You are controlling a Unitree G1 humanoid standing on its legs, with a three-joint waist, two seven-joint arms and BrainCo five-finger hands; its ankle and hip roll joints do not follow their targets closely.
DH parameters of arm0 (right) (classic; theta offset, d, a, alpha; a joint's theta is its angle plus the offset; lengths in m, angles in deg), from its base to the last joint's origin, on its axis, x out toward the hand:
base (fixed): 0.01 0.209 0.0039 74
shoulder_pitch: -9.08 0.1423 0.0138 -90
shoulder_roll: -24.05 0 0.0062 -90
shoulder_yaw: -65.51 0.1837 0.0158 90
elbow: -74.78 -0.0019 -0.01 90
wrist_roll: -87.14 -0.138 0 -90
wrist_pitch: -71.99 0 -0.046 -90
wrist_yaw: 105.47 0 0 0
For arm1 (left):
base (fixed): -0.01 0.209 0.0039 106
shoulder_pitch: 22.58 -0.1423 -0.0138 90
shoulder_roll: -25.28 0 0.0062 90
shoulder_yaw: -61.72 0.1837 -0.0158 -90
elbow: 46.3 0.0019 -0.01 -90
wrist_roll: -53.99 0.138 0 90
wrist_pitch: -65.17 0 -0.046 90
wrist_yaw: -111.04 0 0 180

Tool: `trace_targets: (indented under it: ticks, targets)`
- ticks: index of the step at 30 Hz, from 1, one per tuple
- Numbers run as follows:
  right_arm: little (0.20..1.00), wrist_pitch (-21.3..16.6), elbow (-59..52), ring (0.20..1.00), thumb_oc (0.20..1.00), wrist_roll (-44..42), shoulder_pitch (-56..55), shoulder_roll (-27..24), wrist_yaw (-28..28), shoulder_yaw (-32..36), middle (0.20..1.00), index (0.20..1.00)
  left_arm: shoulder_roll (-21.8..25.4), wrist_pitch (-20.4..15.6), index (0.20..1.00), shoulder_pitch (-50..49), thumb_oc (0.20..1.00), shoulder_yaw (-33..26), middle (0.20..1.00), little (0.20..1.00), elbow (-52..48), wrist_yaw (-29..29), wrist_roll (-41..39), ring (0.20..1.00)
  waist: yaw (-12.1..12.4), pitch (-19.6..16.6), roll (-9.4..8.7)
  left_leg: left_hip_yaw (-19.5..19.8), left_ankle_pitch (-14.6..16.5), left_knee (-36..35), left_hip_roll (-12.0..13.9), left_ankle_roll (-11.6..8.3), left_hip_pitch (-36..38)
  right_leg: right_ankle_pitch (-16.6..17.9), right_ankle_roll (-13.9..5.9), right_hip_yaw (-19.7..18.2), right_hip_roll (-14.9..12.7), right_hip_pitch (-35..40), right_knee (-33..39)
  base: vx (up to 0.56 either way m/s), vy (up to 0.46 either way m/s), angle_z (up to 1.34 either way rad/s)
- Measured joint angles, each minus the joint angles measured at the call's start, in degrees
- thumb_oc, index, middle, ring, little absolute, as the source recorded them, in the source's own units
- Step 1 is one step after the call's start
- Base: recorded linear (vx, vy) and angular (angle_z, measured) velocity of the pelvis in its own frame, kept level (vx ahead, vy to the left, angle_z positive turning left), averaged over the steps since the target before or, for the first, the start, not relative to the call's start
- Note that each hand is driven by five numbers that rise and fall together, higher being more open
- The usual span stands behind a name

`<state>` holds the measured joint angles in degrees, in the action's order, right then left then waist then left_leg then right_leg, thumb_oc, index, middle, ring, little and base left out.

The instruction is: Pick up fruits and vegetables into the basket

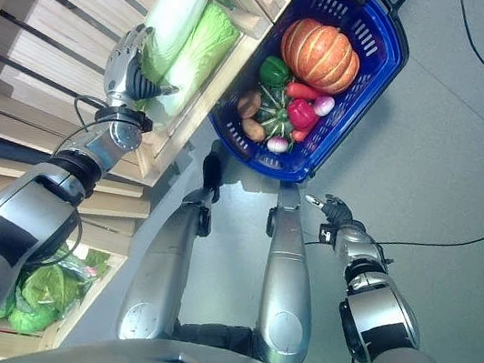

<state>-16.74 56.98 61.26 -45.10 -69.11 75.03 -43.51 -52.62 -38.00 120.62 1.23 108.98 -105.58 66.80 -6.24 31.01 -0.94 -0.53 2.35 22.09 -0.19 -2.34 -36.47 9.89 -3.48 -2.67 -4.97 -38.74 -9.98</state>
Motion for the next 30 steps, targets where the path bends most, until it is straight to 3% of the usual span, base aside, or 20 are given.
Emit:
trace_targets:
  ticks: [11, 18, 30]
  targets:
    - [1.000, 0.1, 0.8, 1.000, 1.000, 0.0, 1.0, 0.0, 0.2, -1.9, 1.000, 1.000, 0.0, 0.6, 1.000, 2.2, 1.000, -1.4, 1.000, 1.000, 4.5, 4.7, -8.4, 1.000, -0.2, -0.3, -0.53, -0.7, 0.8, 1.8, 0.2, 0.06, -1.2, -0.2, -0.21, -0.7, 0.2, -1.3, -1.1, 0.00, 0.002, -0.02]
    - [1.000, 0.3, 0.8, 1.000, 1.000, 0.0, 1.3, 0.0, 0.2, -2.0, 1.000, 1.000, -0.1, 0.6, 1.000, 1.9, 1.000, -4.4, 1.000, 1.000, 6.5, 2.0, -11.6, 1.000, -0.1, -0.3, -0.72, -0.7, 1.3, 2.7, 0.2, 0.19, -1.6, -0.3, -0.31, -1.0, 0.3, -1.5, -1.6, 0.00, -0.010, 0.00]
    - [1.000, 0.4, 0.8, 1.000, 1.000, -0.1, 2.5, 0.0, 0.2, -2.0, 1.000, 1.000, -0.2, 3.1, 1.000, 2.2, 1.000, -5.0, 1.000, 1.000, 7.6, 4.7, -13.9, 1.000, -0.1, -0.3, -0.78, -0.8, 1.5, 3.6, 0.2, 0.19, -2.1, -0.5, -0.20, -1.1, 0.3, -1.9, -2.2, 0.00, 0.000, 0.00]
